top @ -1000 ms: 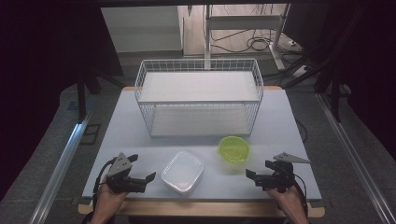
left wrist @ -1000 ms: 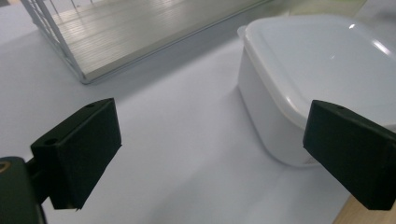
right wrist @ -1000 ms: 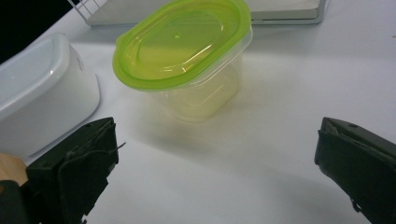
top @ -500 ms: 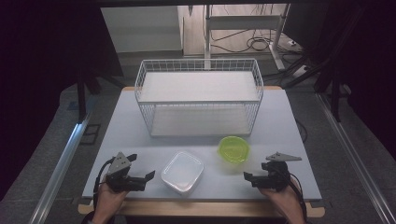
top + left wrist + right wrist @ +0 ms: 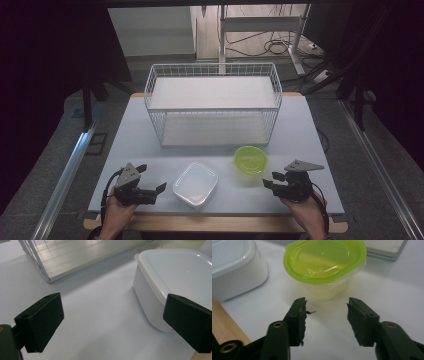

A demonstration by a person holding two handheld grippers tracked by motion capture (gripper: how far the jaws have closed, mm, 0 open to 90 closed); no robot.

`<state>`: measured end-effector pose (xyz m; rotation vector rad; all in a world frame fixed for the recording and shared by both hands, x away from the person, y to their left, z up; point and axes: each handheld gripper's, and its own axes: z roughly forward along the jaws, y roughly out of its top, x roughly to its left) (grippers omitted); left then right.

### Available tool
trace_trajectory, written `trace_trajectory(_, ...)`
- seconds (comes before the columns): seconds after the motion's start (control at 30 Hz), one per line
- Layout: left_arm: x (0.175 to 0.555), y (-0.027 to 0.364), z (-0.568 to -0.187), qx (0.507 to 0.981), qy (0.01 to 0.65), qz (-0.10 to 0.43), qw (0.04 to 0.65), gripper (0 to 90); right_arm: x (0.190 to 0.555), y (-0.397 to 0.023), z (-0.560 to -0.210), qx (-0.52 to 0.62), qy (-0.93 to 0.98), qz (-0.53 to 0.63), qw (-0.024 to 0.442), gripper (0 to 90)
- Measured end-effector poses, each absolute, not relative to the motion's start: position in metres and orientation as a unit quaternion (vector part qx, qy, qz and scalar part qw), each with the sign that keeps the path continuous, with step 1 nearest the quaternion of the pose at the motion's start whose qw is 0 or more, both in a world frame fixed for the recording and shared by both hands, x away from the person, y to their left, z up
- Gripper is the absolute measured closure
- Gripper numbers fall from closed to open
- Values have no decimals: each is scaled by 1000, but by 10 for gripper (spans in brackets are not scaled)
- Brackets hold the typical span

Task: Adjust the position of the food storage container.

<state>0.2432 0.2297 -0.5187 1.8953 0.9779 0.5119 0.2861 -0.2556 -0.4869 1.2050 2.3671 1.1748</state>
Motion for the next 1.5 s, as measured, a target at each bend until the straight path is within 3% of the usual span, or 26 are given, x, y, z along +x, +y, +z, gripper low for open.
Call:
trace_trajectory(0.03, 244, 229, -519, 768, 398, 207, 456, 30, 287, -255, -481, 411, 809, 404, 117, 587)
trace_trajectory(0.2, 245, 227, -521, 769, 403, 208, 451, 22, 290, -252, -470, 409, 810, 407, 104, 711)
trace_trajectory(0.43, 246, 229, -521, 764, 409, 209, 452, 23, 296, -239, -459, 396, 823, 396, 102, 845)
trace_trajectory(0.57, 246, 228, -521, 766, 410, 210, 449, 23, 305, -227, -454, 385, 828, 392, 110, 878)
trace_trajectory(1.5, 245, 226, -521, 775, 401, 213, 439, 24, 379, -128, -468, 342, 863, 358, 99, 897)
